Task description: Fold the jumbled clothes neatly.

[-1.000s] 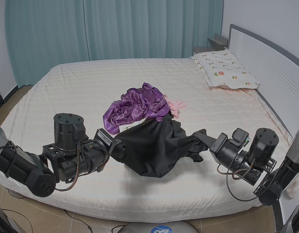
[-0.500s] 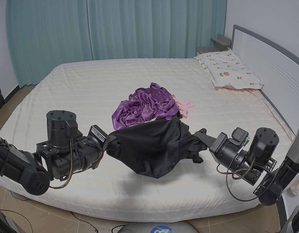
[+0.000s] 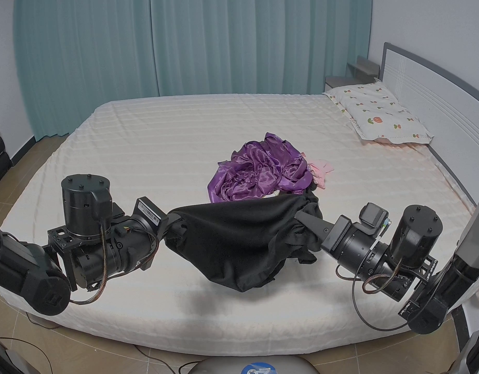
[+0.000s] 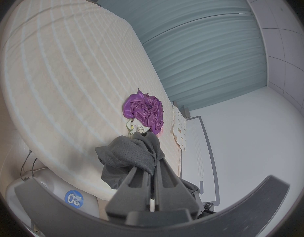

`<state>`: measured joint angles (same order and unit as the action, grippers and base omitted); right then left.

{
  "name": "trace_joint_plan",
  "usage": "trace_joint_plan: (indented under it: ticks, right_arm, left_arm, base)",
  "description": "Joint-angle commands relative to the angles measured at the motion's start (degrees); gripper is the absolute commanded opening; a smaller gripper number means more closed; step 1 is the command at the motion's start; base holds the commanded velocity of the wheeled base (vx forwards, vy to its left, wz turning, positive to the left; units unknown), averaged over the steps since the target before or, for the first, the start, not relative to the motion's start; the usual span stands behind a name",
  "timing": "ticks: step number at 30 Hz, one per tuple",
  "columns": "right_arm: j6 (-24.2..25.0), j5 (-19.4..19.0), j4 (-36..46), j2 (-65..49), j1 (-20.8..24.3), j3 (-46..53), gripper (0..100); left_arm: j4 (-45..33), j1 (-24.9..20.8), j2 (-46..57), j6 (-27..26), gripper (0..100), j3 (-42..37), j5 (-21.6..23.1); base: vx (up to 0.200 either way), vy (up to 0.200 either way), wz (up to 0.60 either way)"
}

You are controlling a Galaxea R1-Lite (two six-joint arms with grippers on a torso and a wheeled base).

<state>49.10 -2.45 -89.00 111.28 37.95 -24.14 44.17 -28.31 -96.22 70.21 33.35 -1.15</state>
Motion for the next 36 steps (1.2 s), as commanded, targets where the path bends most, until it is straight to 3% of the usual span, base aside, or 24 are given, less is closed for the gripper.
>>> trace_joint_plan:
  ticks: [1, 36]
  right_arm:
    - [-1.1, 0.1, -1.0, 2.5, 2.0, -1.1, 0]
    - [-1.3, 0.4, -1.0, 2.6, 0.6, -2.1, 0]
  left_arm:
    - [0.0, 0.0, 0.0, 0.0, 0, -0.4, 0.0]
    - [-0.5, 0.7, 0.4, -0.2, 0, -1.4, -0.2]
  base:
    - [0.0, 0.2, 0.0]
    - [0.0, 0.2, 0.0]
